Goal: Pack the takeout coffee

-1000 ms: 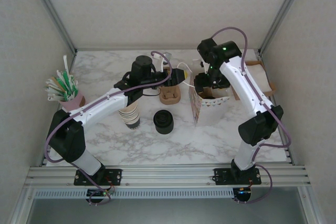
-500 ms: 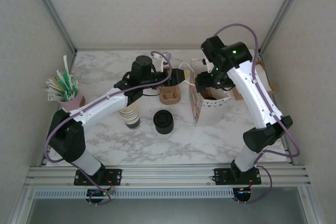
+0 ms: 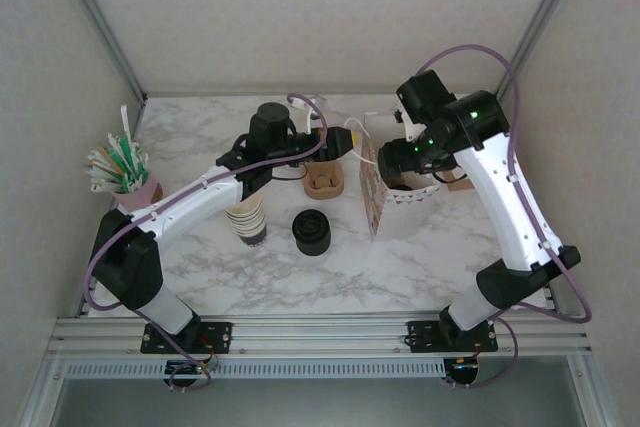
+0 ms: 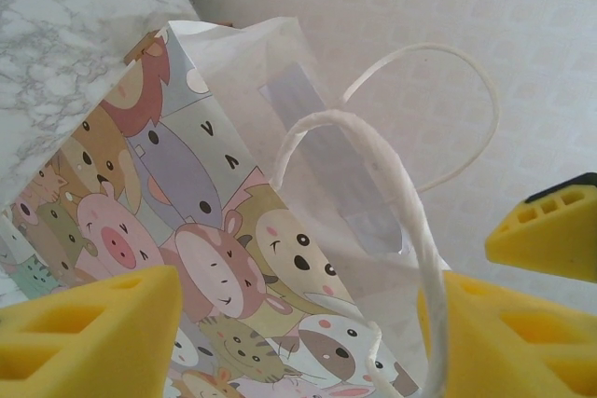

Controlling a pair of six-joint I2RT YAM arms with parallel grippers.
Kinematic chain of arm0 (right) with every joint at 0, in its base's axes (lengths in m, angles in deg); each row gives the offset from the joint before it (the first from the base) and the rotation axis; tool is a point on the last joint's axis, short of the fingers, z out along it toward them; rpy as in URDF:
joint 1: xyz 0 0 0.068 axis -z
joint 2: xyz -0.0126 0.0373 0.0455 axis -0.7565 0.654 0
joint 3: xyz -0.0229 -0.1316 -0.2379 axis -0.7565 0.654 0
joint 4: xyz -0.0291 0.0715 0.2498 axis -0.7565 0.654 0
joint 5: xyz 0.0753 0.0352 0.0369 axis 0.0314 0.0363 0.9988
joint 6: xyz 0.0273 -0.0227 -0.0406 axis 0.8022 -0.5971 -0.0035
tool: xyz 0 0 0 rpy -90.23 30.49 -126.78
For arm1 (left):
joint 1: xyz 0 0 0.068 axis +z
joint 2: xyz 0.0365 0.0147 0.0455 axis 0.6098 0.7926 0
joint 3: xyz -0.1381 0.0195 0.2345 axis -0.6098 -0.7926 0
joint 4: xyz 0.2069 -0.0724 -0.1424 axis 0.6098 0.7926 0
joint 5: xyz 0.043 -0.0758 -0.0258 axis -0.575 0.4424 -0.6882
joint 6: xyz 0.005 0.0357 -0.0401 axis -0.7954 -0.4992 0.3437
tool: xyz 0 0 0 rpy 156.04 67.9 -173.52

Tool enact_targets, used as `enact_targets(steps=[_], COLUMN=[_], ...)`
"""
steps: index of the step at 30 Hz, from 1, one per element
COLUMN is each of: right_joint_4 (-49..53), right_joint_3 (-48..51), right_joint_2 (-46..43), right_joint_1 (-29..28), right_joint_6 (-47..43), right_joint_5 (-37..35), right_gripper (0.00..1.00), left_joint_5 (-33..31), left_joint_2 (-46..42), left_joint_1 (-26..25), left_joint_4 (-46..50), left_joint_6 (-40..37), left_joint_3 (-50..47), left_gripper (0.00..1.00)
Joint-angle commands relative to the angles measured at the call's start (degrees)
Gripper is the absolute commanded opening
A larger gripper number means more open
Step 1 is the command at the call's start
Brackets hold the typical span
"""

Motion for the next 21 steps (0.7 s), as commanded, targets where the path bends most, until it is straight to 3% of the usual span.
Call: enact_targets(steps=[1, 6, 21], right_joint_4=[2.07, 1.84, -1.0], right_joint_3=[0.14, 0.68, 8.44], right_joint_2=[-2.77, -5.95, -18.12], right_joint_1=[-1.01, -1.68, -3.06], right_joint_6=[1.13, 1.8, 4.38], right_joint_5=[-0.68, -1.19, -0.65], right_gripper=[0.81, 0.79, 0.74], left_joint_5=[-0.51, -0.78, -3.89], left_joint_2=[-0.68, -1.32, -6.67], left_joint_1=[0.02, -0.25, -0.48], left_joint_4=[0.19, 0.31, 2.94], left_joint_6=[-0.41, -0.5, -2.31], left_joint_3=[1.74, 1.65, 0.34], left_gripper=[0.68, 0.71, 0.93])
